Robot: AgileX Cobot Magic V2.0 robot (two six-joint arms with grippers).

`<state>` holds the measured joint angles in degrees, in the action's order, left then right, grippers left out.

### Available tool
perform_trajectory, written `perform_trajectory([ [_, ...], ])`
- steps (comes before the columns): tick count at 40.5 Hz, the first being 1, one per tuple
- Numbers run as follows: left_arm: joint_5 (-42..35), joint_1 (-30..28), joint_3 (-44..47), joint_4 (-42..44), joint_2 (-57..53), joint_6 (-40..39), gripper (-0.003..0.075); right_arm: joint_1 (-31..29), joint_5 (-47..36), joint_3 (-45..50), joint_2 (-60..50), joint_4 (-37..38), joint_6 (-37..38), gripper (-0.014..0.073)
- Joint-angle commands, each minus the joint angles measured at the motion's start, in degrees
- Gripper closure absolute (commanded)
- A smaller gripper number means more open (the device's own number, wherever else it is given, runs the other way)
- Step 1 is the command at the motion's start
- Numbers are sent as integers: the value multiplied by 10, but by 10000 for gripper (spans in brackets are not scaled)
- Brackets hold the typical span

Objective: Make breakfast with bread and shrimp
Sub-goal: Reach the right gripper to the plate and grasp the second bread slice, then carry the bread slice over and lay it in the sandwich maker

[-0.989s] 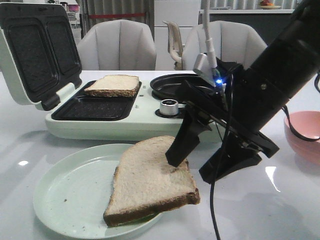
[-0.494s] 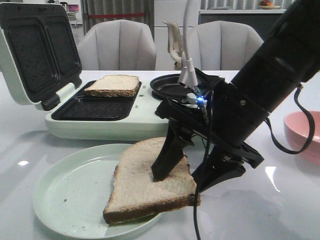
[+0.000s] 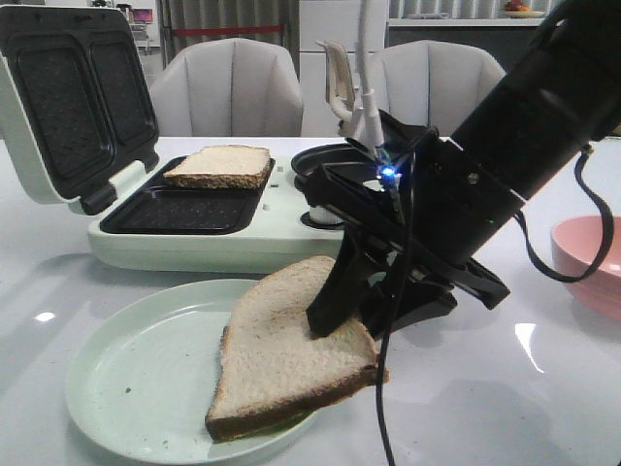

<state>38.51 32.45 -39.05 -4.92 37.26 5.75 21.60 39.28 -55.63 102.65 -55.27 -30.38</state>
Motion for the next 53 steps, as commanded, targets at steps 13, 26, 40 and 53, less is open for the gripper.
perform_trajectory([
  [13, -46, 2, -15, -7, -1, 0, 295, -1, 41, -15, -101, -14, -11, 560],
  [26, -46, 2, -15, -8, -1, 0, 295, 7, -32, -24, -187, -78, -42, 560],
  [40, -46, 2, -15, -8, -1, 0, 295, 32, -98, -169, -51, -268, -161, 559],
  [53, -46, 2, -15, -8, -1, 0, 295, 32, -55, -348, 110, -269, -161, 559],
])
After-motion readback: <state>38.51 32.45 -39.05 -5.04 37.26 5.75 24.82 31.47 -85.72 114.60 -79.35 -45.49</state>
